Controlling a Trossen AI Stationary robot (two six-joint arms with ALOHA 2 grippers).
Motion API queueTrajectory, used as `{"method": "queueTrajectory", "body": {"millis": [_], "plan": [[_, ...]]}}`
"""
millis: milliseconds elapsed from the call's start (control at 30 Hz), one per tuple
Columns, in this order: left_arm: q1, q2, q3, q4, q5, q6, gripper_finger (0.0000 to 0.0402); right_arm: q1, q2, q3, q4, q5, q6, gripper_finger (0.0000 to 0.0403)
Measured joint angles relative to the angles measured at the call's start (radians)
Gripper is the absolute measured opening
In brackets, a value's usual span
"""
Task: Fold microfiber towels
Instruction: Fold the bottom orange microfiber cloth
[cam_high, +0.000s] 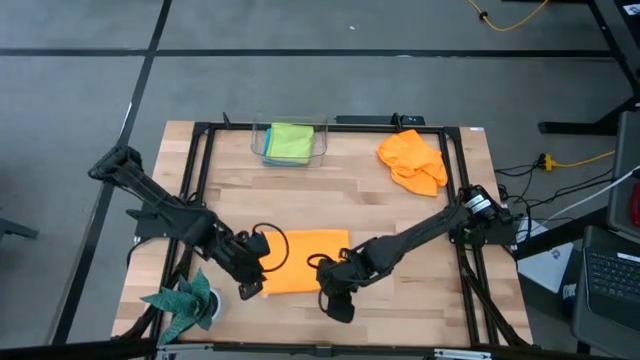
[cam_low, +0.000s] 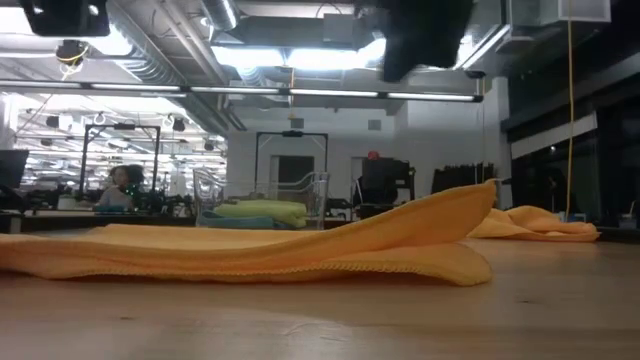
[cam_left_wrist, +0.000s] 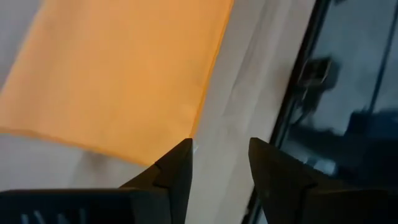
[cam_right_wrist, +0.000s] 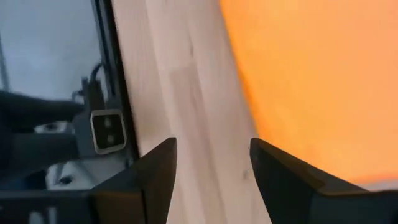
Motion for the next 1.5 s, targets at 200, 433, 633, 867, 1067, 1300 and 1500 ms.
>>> {"method": "queueTrajectory", "body": {"millis": [200,433,633,867,1067,1300,1500], "plan": [[-0.026,0.004,0.0,0.046,-0.038,0.021,0.0149,-0.017,0.0,0.101,-0.082,0.178,-0.095,0.0206],[-0.046,0.144,0.001,0.042,-0.047,0.012,0.0149,-0.034,0.0,0.335,-0.362,0.354,-0.074,0.0206],[-0.022,0.342,0.001,0.036,-0.102,-0.014,0.0149,-0.029,0.0,0.589,-0.515,0.501,-0.024,0.0206],[0.037,0.505,0.011,-0.13,-0.094,0.0,0.0149,-0.005,-0.033,0.649,-0.459,0.562,-0.056,0.0206],[0.163,0.513,-0.001,-0.257,-0.292,0.148,0.0149,-0.002,-0.034,0.653,-0.465,0.587,-0.058,0.0206],[0.406,0.516,-0.001,-0.124,-0.428,0.365,0.0149,-0.009,-0.034,0.653,-0.466,0.639,-0.056,0.0206],[0.466,0.44,0.067,-0.114,-0.342,0.405,0.0149,-0.011,-0.034,0.653,-0.466,0.642,-0.056,0.0206]]}}
